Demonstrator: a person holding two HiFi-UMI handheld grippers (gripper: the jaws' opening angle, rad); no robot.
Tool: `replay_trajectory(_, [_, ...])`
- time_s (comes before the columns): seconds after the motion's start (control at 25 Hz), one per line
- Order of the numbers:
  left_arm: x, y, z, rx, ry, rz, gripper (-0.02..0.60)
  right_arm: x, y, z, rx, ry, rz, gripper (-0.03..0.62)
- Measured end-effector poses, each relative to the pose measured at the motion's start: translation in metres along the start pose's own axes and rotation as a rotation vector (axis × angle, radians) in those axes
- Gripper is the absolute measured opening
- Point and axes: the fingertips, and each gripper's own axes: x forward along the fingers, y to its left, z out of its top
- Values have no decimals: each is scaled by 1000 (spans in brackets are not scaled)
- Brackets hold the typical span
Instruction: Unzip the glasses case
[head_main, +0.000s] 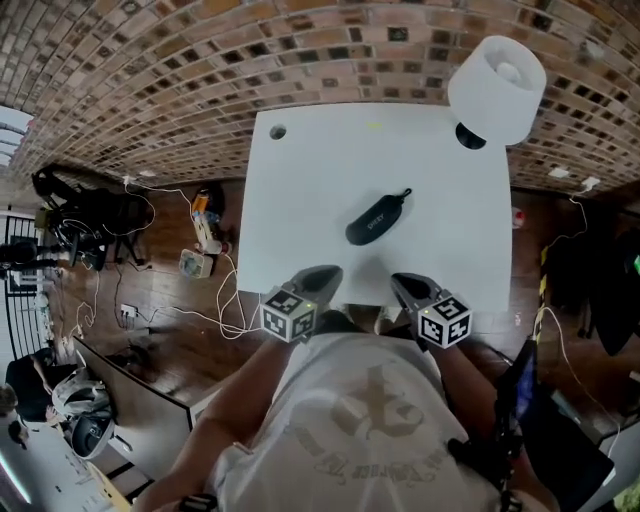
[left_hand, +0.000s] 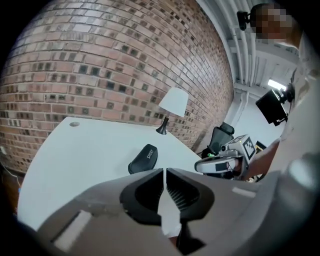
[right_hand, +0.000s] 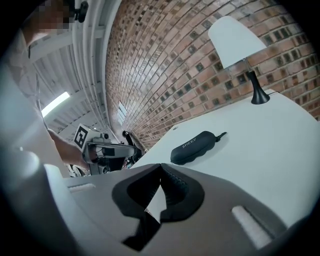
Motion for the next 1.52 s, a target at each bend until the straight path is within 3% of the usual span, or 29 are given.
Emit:
replay_trajectory(0.2, [8,17,24,40,-25,-35,6,-7,3,-5,33,-28,-62,8])
replay_trajectory(0.44, [42,35,40,167,127,-127,6,-20,-2,-6,103,-115,-193,8])
replay_trajectory(0.56, [65,56,53,139,170,-137,8,-19,6,-9,114,-135,-219,8])
replay_trajectory(0.92, [131,86,42,73,454,-254,229,-45,15,-31,197,-219,-379,8])
replay_trajectory(1.08, [148,100,36,46,526,-263,258,-57,12,-37,233,-249,-439,8])
replay_trajectory(1.2, [155,94,33,27,562,-320,313,-63,14,-46,258,-259,-471,8])
replay_trajectory(1.36, [160,80,30,42,593,-384,316,-68,17,-52,281,-260,-499,8])
replay_trajectory(1.52, [164,73,20,62,648,-403,328,-67,13,-51,279,-255,-499,8])
